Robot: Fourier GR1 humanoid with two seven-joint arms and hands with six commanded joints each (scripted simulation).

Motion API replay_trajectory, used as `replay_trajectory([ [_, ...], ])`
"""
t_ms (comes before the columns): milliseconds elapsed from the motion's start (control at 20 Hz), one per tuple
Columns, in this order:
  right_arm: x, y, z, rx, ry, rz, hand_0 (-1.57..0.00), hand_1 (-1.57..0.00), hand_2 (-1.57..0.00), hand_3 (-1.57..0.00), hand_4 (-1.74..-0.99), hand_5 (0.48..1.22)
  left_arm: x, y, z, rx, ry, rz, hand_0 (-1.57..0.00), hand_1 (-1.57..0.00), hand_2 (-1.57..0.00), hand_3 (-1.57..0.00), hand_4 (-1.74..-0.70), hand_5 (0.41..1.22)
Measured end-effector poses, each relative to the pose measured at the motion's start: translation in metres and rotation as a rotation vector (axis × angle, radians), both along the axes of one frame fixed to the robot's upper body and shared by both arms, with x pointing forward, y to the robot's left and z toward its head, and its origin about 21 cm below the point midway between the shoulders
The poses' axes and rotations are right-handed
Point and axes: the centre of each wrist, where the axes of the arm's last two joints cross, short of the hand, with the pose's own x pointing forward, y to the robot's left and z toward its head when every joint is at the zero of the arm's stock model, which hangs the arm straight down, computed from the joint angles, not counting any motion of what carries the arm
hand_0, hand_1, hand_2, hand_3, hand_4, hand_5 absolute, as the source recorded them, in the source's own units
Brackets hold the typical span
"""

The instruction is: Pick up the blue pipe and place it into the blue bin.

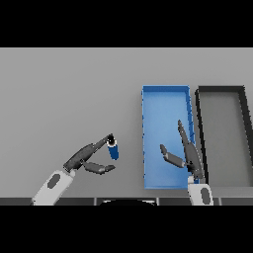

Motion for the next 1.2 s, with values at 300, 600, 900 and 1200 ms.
replay_trajectory([
  [300,0.001,0.000,0.000,-0.006,0.006,-0.014,0.00,0.00,0.00,0.00,-1.202,0.606,0.017,-0.026,-0.012,0.023,-0.014,-0.033,0.00,0.00,0.00,0.00,-1.15,0.479],
  [600,-0.002,0.003,0.001,0.000,0.010,-0.015,0.00,0.00,0.00,0.00,-1.196,0.605,0.025,-0.049,-0.018,-0.115,-0.001,-0.035,-0.03,-0.14,-0.22,-0.12,-1.29,0.617],
  [900,0.001,-0.003,-0.002,0.013,0.016,-0.011,0.00,0.00,0.00,0.00,-1.196,0.604,0.022,-0.063,-0.021,-0.146,0.022,-0.028,-1.02,-1.11,-1.14,-1.10,-1.57,1.034],
  [1200,0.001,-0.002,-0.004,0.019,0.015,-0.009,0.00,0.00,0.00,0.00,-1.189,0.601,0.013,-0.069,-0.024,-0.207,-0.053,-0.048,-1.43,-1.45,-1.46,-1.38,-1.69,1.172],
])
